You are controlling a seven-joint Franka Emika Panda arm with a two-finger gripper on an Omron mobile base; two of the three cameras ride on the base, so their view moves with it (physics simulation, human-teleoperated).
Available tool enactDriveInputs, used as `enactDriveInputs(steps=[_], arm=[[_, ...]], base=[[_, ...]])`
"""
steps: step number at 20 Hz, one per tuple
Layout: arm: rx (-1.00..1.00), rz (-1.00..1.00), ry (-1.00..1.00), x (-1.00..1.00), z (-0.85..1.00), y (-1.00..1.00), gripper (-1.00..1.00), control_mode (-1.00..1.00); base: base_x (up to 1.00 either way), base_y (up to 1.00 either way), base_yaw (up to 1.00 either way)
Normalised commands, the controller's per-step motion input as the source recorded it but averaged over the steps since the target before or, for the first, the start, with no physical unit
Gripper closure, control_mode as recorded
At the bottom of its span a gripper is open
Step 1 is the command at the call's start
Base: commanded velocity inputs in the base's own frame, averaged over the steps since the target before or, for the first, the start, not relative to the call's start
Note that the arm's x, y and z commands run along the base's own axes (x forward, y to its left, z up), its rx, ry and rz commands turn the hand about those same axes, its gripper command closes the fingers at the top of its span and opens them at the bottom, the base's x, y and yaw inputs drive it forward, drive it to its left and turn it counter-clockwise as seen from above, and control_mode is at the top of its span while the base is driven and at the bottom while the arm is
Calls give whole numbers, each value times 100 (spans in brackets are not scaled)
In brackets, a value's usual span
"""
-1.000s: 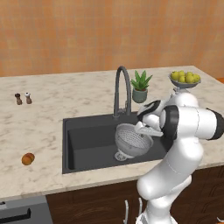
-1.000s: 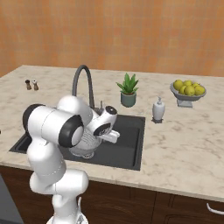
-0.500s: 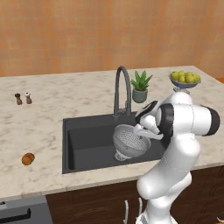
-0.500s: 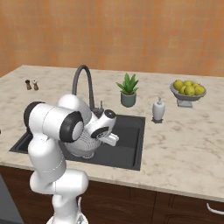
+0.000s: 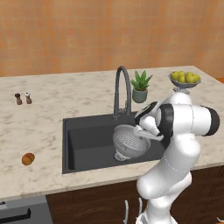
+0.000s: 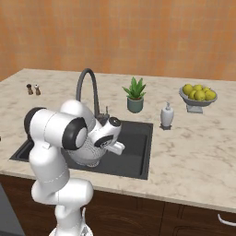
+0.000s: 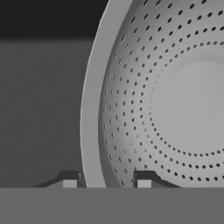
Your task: Put the colander in the sink, put the peach in the colander, and turn on the sink faucet and pour water over the colander.
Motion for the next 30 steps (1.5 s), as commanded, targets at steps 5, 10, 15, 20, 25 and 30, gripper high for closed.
enactDriveInputs(steps=[5, 10, 15, 20, 25, 30], arm=[[0, 0, 0, 11, -29, 0, 100, -100], [0, 0, 0, 13, -29, -1, 100, -100], [0, 0, 0, -10, -23, 0, 100, -100], [0, 0, 0, -4, -29, 0, 100, -100], [0, 0, 0, 0, -27, 0, 100, -100], [0, 0, 0, 0, -29, 0, 100, -100]], base=[[0, 0, 0], [0, 0, 0], [0, 0, 0], [0, 0, 0], [0, 0, 0], [0, 0, 0]])
